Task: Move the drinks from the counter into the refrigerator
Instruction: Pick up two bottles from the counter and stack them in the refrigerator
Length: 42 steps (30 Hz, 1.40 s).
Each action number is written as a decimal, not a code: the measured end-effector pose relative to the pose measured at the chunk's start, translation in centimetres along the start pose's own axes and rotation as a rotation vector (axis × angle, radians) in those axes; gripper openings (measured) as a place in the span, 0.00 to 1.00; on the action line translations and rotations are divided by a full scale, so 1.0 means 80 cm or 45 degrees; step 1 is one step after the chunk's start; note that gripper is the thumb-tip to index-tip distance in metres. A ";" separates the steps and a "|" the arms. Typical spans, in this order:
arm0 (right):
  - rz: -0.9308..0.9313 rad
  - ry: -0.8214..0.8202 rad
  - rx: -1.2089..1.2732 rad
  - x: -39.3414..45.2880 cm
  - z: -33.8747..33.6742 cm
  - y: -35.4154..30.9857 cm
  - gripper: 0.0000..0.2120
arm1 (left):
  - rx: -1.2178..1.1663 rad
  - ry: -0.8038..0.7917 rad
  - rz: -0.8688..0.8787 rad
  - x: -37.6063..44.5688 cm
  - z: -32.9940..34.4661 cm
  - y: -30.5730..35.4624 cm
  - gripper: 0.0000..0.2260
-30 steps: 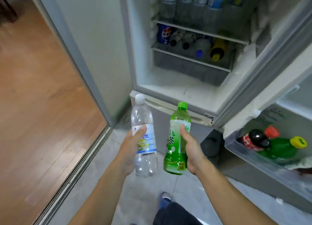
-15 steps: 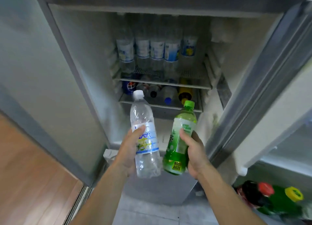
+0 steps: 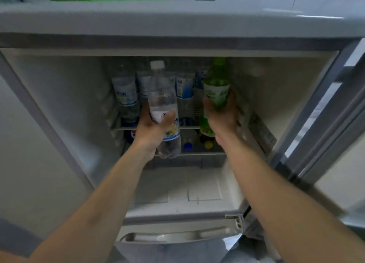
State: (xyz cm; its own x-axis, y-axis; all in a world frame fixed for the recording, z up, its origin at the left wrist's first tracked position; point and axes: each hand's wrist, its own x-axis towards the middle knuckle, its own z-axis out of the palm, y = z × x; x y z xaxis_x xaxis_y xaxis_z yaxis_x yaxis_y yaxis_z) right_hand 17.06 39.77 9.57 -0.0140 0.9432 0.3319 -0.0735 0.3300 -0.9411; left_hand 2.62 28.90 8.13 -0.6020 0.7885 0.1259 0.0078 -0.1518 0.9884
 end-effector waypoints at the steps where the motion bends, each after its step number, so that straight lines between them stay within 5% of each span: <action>1: 0.001 0.004 -0.007 0.015 0.007 0.005 0.20 | 0.034 0.001 0.053 0.013 -0.001 0.003 0.28; 4: 0.046 -0.034 -0.043 0.051 0.019 0.024 0.25 | 0.097 -0.003 0.195 0.043 0.000 0.009 0.27; 8: -0.028 -0.006 -0.173 0.087 0.024 0.044 0.17 | 0.126 0.006 0.290 0.070 0.006 0.009 0.27; 13: 0.049 0.034 -0.233 0.130 0.030 0.051 0.32 | 0.104 -0.020 0.340 0.087 0.025 0.000 0.29; 18: 0.022 0.031 -0.339 0.152 0.033 0.058 0.34 | 0.094 -0.071 0.357 0.099 0.046 -0.006 0.28; 24: 0.087 -0.023 -0.997 0.158 0.028 0.082 0.27 | 0.103 -0.113 0.332 0.109 0.050 -0.011 0.27; 35: 0.188 -0.075 -0.857 0.168 0.033 0.068 0.23 | 0.097 -0.118 0.303 0.108 0.045 -0.015 0.31; 42: 0.252 -0.107 -0.821 0.147 0.018 0.062 0.19 | 0.575 -0.272 0.364 0.106 0.022 -0.016 0.33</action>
State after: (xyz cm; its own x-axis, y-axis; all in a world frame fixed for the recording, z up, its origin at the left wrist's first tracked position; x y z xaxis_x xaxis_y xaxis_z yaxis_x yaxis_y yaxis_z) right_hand 15.14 52.45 8.93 -0.0457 0.9906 0.1288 0.5471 0.1326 -0.8265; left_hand -1.11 36.86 8.08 -0.3514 0.8637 0.3613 0.5152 -0.1439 0.8449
